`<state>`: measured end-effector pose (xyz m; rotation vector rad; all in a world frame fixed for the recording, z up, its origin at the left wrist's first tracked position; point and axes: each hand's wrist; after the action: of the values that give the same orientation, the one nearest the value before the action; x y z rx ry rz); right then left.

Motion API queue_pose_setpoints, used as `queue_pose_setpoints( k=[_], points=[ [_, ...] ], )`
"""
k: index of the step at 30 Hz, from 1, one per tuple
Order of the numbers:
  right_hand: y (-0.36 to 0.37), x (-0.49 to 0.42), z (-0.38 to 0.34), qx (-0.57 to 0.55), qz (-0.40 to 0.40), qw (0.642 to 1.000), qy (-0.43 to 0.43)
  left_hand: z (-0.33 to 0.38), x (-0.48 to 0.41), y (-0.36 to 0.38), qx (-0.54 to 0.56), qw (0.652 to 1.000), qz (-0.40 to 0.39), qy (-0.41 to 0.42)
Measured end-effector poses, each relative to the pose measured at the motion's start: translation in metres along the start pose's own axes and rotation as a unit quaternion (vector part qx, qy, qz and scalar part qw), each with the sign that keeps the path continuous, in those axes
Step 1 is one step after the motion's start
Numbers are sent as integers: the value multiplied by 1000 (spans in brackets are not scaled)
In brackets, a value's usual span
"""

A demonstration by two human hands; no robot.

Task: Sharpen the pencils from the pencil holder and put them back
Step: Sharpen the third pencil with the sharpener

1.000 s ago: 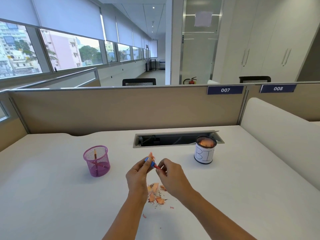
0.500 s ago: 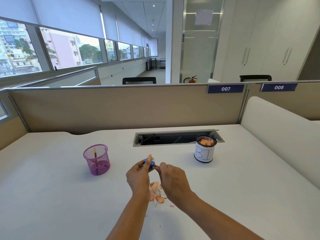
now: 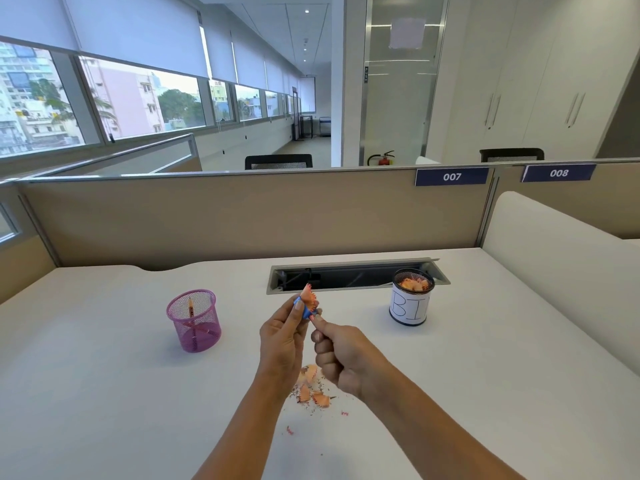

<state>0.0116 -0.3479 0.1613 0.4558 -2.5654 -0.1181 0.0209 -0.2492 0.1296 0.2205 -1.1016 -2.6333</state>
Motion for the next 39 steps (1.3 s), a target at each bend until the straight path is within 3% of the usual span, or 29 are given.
queue_pose_setpoints(
  k=[4, 7, 10, 13, 15, 18, 20, 26, 33, 37, 39],
  points=[
    [-3, 2, -3, -202, -128, 969, 57, -2, 0, -2, 36, 999, -8, -40],
    [-3, 0, 1, -242, -156, 955, 65, -4, 3, -2, 66, 996, 0, -62],
    [-7, -3, 2, -148, -118, 981, 46, -4, 2, -6, 58, 997, 3, -50],
    [-9, -7, 4, 77, -11, 996, -43, -2, 1, -7, 25, 999, 21, -22],
    [-8, -12, 8, 282, 99, 945, -131, -4, 2, -5, -4, 998, 55, -1],
    [-11, -21, 17, 499, 225, 786, -289, -10, 3, -2, -38, 994, 103, 24],
    [-15, -26, 22, 578, 236, 697, -354, -12, 4, 0, -58, 989, 134, 28],
    [-18, -35, 32, 675, 256, 548, -422, -16, 6, 4, -51, 973, 225, 16],
    [-11, -40, 40, 675, 297, 504, -449, -18, 10, 3, -10, 975, 221, 22],
    [1, -38, 41, 638, 328, 565, -408, -16, 11, 4, -7, 980, 197, 32],
    [4, -36, 34, 599, 325, 625, -381, -15, 11, 5, 3, 983, 181, 33]
  ],
)
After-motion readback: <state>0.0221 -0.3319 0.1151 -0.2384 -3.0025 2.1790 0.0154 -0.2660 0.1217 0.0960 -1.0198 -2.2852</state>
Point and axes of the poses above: each hand's wrist, its own x-axis away from the middle knuckle, its own y-axis out of the palm, z = x × y, and after that the axes turned 13 degrees about x, right-handed
